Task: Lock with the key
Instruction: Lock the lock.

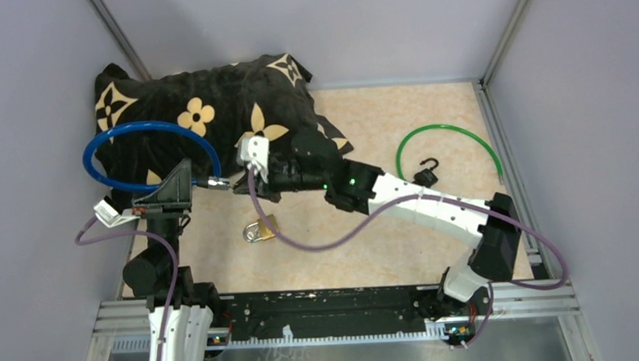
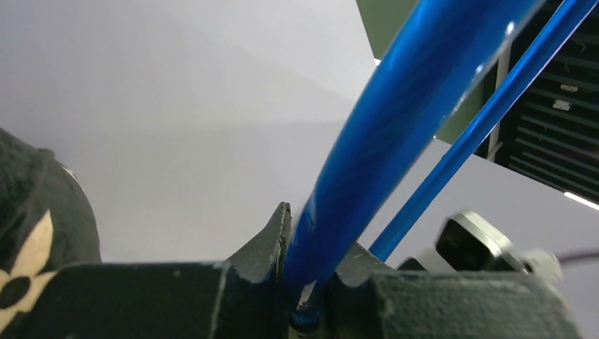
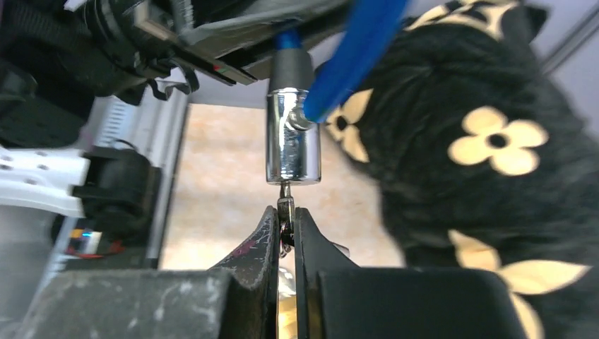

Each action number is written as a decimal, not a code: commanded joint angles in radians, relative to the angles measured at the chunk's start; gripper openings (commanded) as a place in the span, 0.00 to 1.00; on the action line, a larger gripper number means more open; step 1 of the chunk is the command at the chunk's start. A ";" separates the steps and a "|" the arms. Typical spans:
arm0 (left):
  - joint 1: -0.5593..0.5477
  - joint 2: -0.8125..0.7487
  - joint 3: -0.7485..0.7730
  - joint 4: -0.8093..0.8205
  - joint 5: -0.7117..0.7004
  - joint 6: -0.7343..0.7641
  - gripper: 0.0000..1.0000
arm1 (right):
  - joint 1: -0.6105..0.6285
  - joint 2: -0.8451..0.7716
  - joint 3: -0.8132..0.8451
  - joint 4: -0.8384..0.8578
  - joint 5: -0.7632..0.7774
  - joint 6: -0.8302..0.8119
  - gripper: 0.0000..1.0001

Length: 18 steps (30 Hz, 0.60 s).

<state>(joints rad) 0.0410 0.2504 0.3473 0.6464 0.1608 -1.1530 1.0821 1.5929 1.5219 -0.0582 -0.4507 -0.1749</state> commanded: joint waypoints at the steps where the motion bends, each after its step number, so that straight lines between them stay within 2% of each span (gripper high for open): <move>1: -0.010 0.034 0.000 -0.075 0.045 -0.069 0.00 | 0.110 -0.112 -0.130 0.338 0.160 -0.340 0.00; 11: -0.010 0.042 -0.001 -0.072 0.063 -0.030 0.00 | 0.110 -0.110 -0.145 0.322 0.257 -0.394 0.00; 14: -0.009 0.031 0.003 0.006 -0.003 0.089 0.00 | 0.089 -0.138 -0.208 0.302 0.253 -0.384 0.00; 18: -0.007 0.030 0.014 0.160 -0.097 0.285 0.00 | 0.001 -0.210 -0.358 0.274 0.268 -0.291 0.00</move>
<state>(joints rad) 0.0288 0.2852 0.3443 0.6151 0.1795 -1.0767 1.1442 1.4914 1.2671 0.1905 -0.1833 -0.5251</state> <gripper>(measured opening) 0.193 0.034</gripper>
